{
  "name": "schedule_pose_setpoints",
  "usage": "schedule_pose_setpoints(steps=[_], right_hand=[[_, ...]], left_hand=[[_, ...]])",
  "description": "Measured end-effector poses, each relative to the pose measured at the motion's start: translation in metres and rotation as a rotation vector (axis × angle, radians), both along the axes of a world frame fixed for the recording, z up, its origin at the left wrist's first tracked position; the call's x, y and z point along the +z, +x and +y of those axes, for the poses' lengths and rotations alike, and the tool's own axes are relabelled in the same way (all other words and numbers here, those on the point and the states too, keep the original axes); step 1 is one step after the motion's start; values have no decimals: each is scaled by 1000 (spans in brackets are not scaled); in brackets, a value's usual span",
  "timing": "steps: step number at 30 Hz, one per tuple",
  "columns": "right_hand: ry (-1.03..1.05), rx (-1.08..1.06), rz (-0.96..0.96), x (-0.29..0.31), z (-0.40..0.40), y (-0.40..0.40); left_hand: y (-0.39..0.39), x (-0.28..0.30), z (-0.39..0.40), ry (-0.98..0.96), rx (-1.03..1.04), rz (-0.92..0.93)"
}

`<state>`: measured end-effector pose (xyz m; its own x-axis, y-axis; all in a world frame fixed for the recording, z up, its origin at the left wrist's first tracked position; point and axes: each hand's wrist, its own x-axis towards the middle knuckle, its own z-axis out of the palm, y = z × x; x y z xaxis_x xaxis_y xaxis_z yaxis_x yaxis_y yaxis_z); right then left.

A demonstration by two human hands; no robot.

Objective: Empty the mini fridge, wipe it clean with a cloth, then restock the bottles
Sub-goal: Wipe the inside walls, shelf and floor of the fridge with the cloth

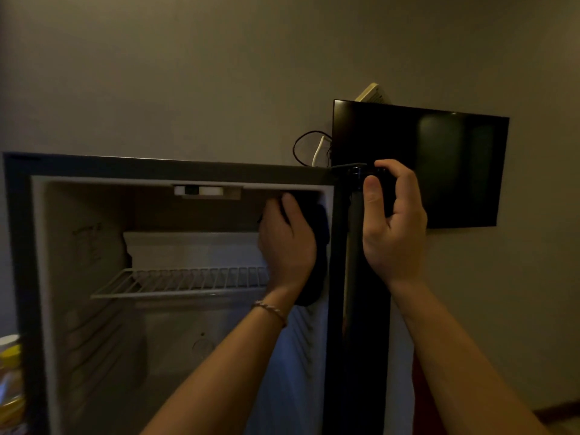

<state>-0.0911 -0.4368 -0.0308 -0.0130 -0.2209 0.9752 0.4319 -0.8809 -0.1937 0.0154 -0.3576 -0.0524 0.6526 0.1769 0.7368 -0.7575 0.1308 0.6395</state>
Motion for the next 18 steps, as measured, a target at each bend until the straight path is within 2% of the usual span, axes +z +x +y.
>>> schedule_pose_setpoints(steps=[3,8,13,18], right_hand=[[5,-12,-6,1,1,0],[-5,-43,-28,2,3,0],[-16,-26,-9,1,0,2],[-26,-22,-11,1,-3,3]], left_hand=[[-12,-6,6,-16,-4,-105],[-13,-18,11,13,-26,-159],[-10,-37,18,65,-81,-53],[7,-41,18,234,-79,93]])
